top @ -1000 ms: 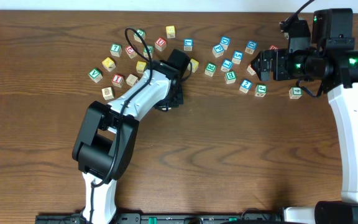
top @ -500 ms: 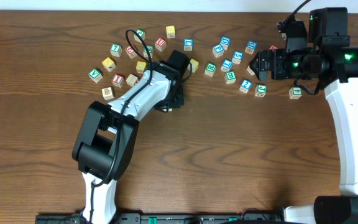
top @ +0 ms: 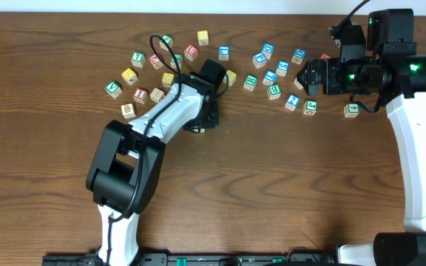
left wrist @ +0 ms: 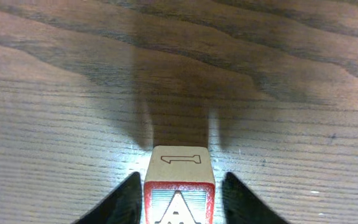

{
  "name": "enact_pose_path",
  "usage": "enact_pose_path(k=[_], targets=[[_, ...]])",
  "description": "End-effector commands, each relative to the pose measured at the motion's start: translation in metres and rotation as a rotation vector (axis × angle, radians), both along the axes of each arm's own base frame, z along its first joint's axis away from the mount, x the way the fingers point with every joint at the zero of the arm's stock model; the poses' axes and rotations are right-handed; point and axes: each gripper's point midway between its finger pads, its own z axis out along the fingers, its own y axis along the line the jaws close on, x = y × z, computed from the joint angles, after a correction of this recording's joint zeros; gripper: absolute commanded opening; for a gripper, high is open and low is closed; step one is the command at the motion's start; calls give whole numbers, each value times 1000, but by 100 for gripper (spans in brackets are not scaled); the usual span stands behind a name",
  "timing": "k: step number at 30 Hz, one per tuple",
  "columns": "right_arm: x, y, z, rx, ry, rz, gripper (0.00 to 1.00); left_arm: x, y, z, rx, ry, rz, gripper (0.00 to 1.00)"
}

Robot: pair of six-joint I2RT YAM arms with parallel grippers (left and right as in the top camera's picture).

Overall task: Spell out AI2
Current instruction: 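Carry the A block forward and set it down on the open table, then move the left gripper back to the blocks and grasp the red I block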

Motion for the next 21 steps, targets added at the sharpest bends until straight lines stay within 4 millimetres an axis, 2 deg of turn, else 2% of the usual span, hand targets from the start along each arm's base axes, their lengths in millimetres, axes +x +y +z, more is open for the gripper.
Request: enact_pose_path(k=[1, 3, 7, 15, 18, 21], targets=[[1, 3, 4, -6, -14, 16, 99, 5, -1, 11, 5, -26, -64, 47], [1, 3, 4, -6, -13, 16, 99, 15, -3, 30, -12, -75, -73, 51], [0, 3, 4, -6, -13, 16, 99, 31, 3, 75, -51, -191, -56, 52], [0, 3, 4, -6, -13, 16, 99, 42, 47, 161, -65, -388, -21, 53], [0, 3, 4, -6, -13, 16, 99, 42, 64, 183, -60, -437, -17, 52], [0, 3, 4, -6, -13, 16, 99, 44, 79, 190, -34, -457, -44, 52]])
